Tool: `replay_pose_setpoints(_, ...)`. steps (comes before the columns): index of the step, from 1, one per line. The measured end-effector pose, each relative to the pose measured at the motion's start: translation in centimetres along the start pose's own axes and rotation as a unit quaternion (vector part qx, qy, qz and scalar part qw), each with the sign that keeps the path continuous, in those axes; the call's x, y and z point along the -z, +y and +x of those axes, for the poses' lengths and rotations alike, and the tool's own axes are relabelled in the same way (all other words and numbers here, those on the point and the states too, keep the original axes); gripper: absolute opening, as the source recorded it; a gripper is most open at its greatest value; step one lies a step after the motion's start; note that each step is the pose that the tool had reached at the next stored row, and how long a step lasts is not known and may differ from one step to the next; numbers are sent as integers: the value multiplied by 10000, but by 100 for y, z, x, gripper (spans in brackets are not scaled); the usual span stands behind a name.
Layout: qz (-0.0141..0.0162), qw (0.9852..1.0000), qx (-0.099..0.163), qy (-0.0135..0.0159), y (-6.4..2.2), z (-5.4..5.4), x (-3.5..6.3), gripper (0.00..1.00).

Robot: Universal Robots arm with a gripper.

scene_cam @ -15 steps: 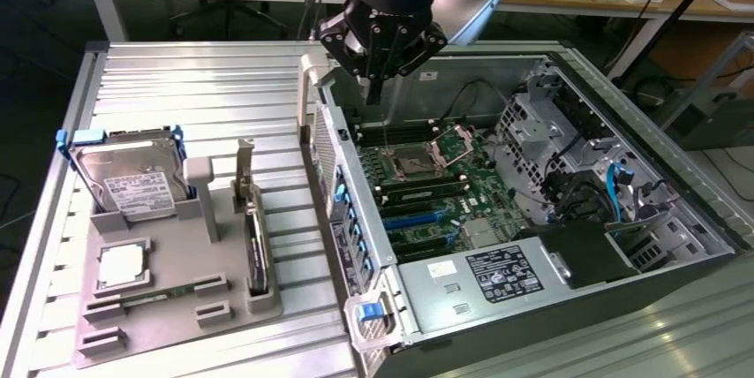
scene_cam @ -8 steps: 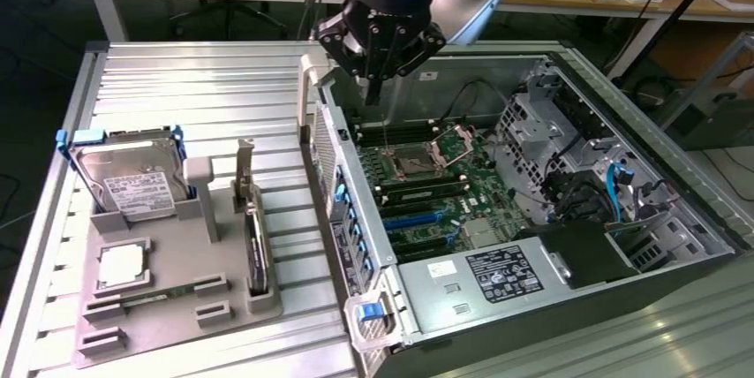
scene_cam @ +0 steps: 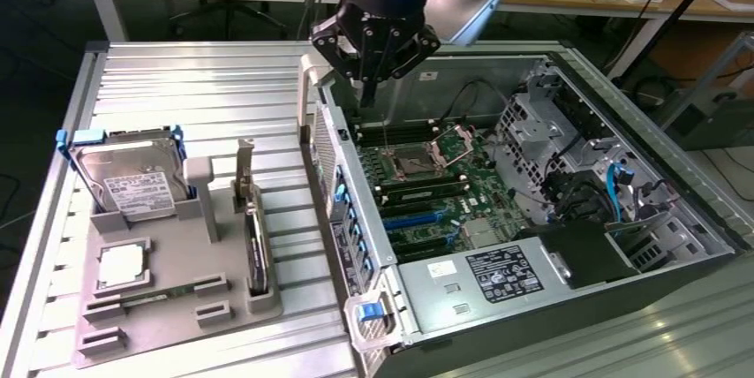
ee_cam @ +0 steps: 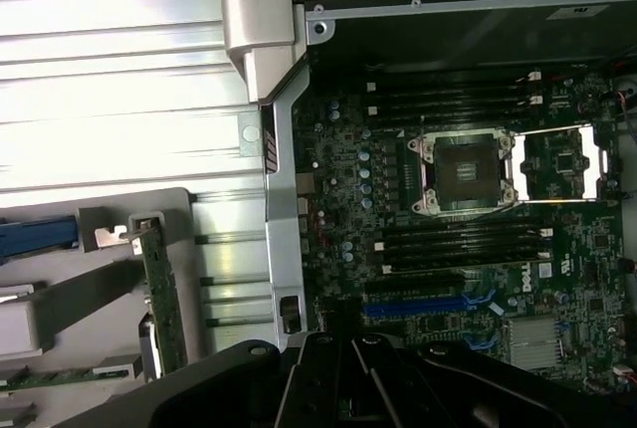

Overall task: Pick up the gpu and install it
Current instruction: 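Reach for the gpu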

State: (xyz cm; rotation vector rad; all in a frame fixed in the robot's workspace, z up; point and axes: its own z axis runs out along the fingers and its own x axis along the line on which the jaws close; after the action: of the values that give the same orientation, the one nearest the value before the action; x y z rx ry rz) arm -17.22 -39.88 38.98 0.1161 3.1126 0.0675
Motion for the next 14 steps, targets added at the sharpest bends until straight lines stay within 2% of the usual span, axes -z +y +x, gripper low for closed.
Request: replay_pose_setpoints(14, 0, 10000, 0, 0, -4, 53, -3, 11)
